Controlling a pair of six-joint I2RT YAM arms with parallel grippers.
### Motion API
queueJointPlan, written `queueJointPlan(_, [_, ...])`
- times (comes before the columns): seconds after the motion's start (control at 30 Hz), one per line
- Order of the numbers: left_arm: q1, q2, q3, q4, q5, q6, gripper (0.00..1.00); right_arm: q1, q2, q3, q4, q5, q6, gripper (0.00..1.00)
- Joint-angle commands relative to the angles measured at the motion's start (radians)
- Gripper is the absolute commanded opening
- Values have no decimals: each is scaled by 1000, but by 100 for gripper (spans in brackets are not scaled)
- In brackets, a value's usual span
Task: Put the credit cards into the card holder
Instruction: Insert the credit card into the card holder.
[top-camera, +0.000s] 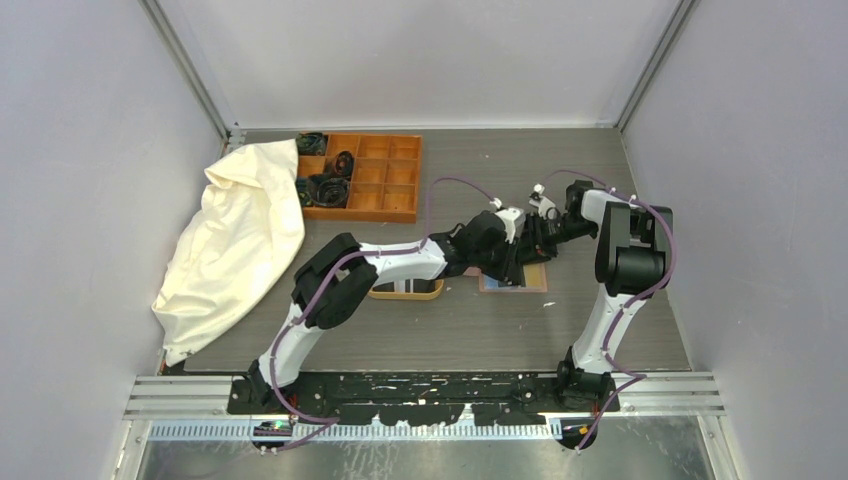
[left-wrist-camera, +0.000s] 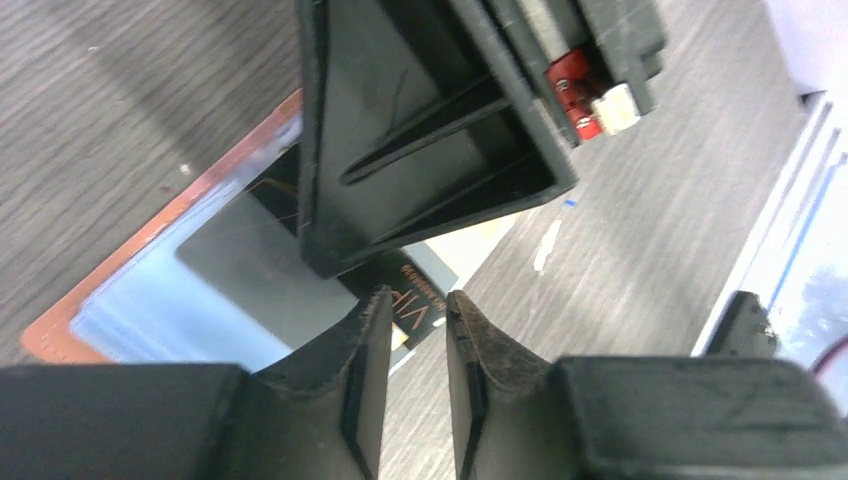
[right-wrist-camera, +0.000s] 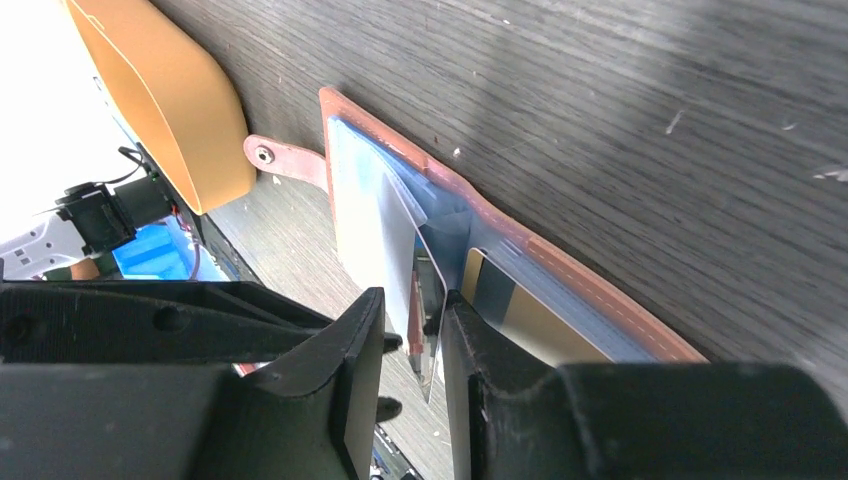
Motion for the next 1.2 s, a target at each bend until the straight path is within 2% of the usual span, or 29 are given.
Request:
queueJointPlan(0.0, [3,-46,0,155,135,-22,25,14,-48,22,-25,-29,-9,33])
queueJointPlan(0.3, [3,62,101,163,163,-84,22,26,-38,23,-27,-26,-8,33])
queueJointPlan(0.53, [-1,87,115,136,36,-113,22,30,-35,24,-26,-20,-9,33])
queueJointPlan(0.8, [-20,88,116,46,-194,-114,23,31,-35,23,-26,-17,-8,33])
queueJointPlan(1.17, [-20,69,127,-53,-287,-78,22,33,-50,24,-28,-8,-10,41])
